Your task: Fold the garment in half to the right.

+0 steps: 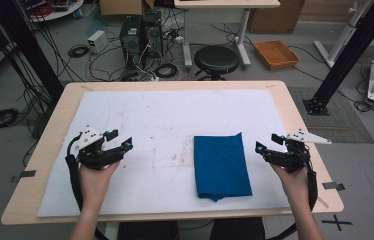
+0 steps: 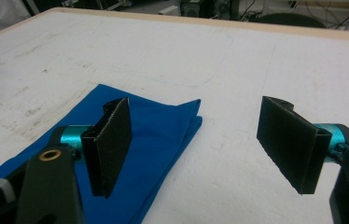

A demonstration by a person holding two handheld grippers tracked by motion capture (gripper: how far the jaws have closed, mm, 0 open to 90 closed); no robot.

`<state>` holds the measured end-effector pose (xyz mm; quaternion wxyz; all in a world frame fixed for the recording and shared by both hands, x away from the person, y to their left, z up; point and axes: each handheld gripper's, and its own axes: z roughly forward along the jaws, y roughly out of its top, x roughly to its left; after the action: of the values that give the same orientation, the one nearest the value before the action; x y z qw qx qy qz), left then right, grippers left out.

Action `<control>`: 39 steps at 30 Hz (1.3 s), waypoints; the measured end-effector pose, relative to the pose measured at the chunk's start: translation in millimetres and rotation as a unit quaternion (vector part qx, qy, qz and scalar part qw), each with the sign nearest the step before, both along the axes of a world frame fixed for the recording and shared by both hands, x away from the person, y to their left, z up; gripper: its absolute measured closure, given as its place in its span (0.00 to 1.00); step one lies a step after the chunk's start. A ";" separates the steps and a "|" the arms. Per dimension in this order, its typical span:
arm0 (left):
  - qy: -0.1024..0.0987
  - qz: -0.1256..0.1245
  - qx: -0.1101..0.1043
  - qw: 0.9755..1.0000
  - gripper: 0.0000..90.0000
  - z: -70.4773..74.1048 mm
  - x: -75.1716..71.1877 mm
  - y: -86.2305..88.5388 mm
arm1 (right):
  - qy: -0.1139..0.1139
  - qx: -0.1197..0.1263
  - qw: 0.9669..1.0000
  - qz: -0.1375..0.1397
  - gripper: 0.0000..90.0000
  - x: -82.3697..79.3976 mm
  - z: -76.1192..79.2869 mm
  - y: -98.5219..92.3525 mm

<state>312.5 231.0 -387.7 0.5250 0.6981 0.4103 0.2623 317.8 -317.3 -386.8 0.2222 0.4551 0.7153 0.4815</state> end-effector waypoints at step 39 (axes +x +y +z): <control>0.001 -0.014 0.021 1.000 0.41 1.4 -2.2 -6.7 | -0.001 -0.002 1.000 -0.006 0.28 2.0 1.3 -4.3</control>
<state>310.3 224.3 -386.2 0.5133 0.7151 0.3948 0.2631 319.8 -321.5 -385.6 0.2263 0.4584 0.7136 0.4790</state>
